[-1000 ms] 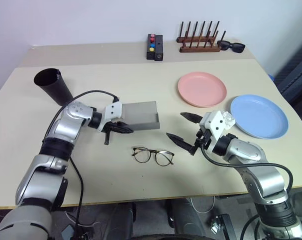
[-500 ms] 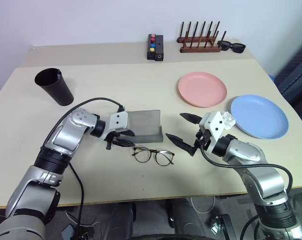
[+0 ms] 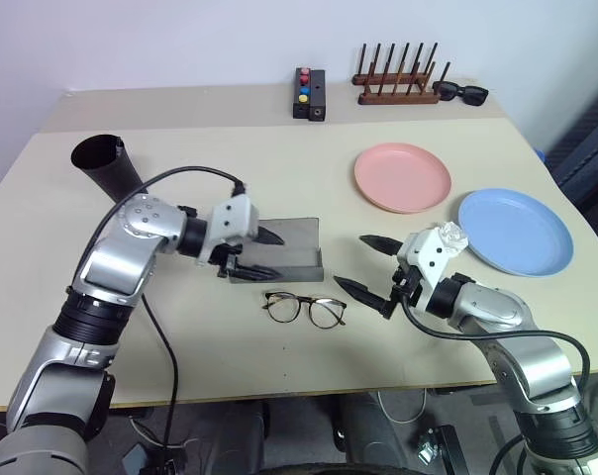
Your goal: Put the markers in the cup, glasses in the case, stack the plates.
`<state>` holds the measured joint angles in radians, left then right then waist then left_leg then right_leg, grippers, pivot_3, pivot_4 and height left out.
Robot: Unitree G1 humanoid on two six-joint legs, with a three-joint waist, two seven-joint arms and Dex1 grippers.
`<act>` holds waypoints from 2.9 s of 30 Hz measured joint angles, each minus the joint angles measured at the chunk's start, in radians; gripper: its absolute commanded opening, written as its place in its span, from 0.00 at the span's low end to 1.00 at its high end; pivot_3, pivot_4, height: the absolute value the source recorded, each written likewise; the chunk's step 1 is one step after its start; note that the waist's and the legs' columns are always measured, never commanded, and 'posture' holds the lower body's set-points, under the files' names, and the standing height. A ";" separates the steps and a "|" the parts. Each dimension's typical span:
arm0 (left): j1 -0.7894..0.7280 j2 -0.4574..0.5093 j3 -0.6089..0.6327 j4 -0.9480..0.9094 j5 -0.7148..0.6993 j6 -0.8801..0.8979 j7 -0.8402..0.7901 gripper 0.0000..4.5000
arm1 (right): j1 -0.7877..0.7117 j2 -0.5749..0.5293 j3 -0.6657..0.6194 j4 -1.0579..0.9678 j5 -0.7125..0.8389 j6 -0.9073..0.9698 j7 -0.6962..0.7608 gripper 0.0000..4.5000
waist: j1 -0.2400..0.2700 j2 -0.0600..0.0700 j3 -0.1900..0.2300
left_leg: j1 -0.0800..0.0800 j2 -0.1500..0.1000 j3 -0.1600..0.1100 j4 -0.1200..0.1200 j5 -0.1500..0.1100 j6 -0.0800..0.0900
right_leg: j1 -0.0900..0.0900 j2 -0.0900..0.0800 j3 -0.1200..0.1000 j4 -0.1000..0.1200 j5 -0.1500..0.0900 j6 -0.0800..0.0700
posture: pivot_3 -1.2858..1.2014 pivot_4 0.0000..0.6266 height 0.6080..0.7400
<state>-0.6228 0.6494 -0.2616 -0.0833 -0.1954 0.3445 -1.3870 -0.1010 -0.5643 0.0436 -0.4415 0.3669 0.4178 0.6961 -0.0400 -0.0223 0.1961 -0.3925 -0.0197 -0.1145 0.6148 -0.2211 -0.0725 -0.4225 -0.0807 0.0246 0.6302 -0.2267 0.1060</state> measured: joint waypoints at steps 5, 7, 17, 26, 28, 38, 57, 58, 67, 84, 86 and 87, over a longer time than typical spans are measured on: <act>0.007 -0.047 -0.128 -0.005 0.057 -0.015 0.010 0.65 | 0.037 -0.016 -0.001 -0.037 0.000 0.013 0.000 1.00 | 0.002 0.000 0.000 | 0.000 0.000 0.000 0.001 0.000 0.000 | 0.000 0.000 0.000 0.000 0.000 0.000 | 0.52 0.24 1.00; -0.002 -0.057 -0.162 0.012 0.085 -0.032 0.014 0.65 | 0.053 -0.019 -0.002 -0.050 0.000 0.018 -0.001 1.00 | 0.001 0.000 0.000 | 0.000 0.000 0.000 0.001 0.000 0.000 | 0.000 0.000 0.000 0.000 0.000 0.000 | 0.52 0.24 1.00; -0.019 -0.088 -0.229 0.134 0.166 -0.100 0.030 0.65 | 0.103 -0.033 -0.019 -0.093 -0.001 0.036 -0.012 1.00 | 0.002 0.000 0.000 | 0.000 0.000 0.000 0.001 0.000 0.000 | 0.000 0.000 0.000 0.000 -0.001 0.000 | 0.52 0.24 1.00; -0.022 -0.122 -0.223 0.185 0.151 -0.137 0.009 0.14 | 0.122 -0.044 -0.019 -0.102 -0.001 0.036 -0.019 1.00 | 0.003 0.000 0.000 | 0.001 0.000 0.000 0.001 0.000 0.000 | 0.001 0.000 0.000 0.000 -0.001 0.000 | 0.52 0.24 1.00; -0.024 -0.123 -0.217 0.175 0.130 -0.143 -0.007 0.07 | 0.124 -0.046 -0.019 -0.102 -0.002 0.036 -0.018 1.00 | 0.005 0.001 -0.001 | 0.003 0.000 0.000 0.001 0.000 0.000 | 0.004 0.000 0.000 -0.001 -0.001 0.000 | 0.52 0.24 1.00; -0.017 -0.111 -0.205 0.169 0.098 -0.130 -0.011 0.07 | 0.141 -0.093 -0.069 -0.102 0.000 0.032 0.017 1.00 | 0.014 0.002 -0.001 | 0.004 0.000 0.000 0.003 0.000 0.000 | 0.006 0.000 0.000 -0.001 -0.003 0.002 | 0.52 0.24 1.00; -0.171 -0.002 0.032 0.302 -0.013 -0.100 0.017 0.07 | 0.135 -0.100 -0.030 -0.074 -0.021 0.016 0.062 1.00 | 0.022 0.001 -0.001 | 0.002 0.000 0.000 0.003 -0.001 0.001 | 0.005 0.000 -0.001 -0.002 -0.002 0.001 | 0.52 0.24 1.00; -0.188 -0.015 0.014 0.357 0.011 -0.127 0.017 0.07 | 0.120 -0.076 -0.003 -0.074 -0.029 0.014 0.054 1.00 | 0.023 0.001 -0.001 | 0.002 0.000 0.000 0.003 -0.001 0.001 | 0.005 0.000 -0.001 -0.002 -0.002 0.002 | 0.52 0.24 1.00; -0.230 -0.064 -0.056 0.585 0.099 -0.251 -0.061 0.07 | 0.101 -0.029 0.028 -0.074 -0.060 -0.011 0.007 1.00 | 0.025 0.001 0.000 | 0.001 0.000 0.000 0.003 -0.001 0.002 | 0.005 0.000 -0.001 -0.003 -0.002 0.000 | 0.52 0.24 1.00; -0.314 -0.150 -0.017 0.766 0.121 -0.321 -0.052 0.72 | 0.106 0.013 0.047 -0.074 -0.068 -0.013 -0.022 1.00 | 0.024 0.001 0.000 | 0.001 0.000 0.000 0.003 -0.001 0.002 | 0.005 0.000 -0.001 -0.002 -0.001 0.001 | 0.52 0.24 1.00; -0.337 -0.155 0.028 0.771 0.096 -0.301 -0.030 0.72 | 0.105 0.017 0.052 -0.074 -0.068 -0.013 -0.022 1.00 | 0.023 0.001 0.000 | 0.001 0.000 0.000 0.003 -0.001 0.002 | 0.005 0.000 -0.001 -0.002 -0.001 0.002 | 0.52 0.24 1.00; -0.351 -0.159 0.055 0.772 0.083 -0.290 -0.016 0.67 | 0.105 0.018 0.052 -0.074 -0.068 -0.013 -0.022 1.00 | 0.023 0.001 0.000 | 0.001 0.000 0.000 0.003 -0.001 0.002 | 0.005 0.000 -0.001 -0.002 0.000 0.003 | 0.52 0.24 1.00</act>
<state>-0.9735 0.4908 -0.2063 0.6887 -0.1128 0.0548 -1.4027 0.0041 -0.5464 0.0956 -0.5151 0.2989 0.4051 0.6740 -0.0170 -0.0214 0.1957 -0.3912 -0.0200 -0.1147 0.6183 -0.2221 -0.0709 -0.4179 -0.0807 0.0240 0.6282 -0.2269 0.1093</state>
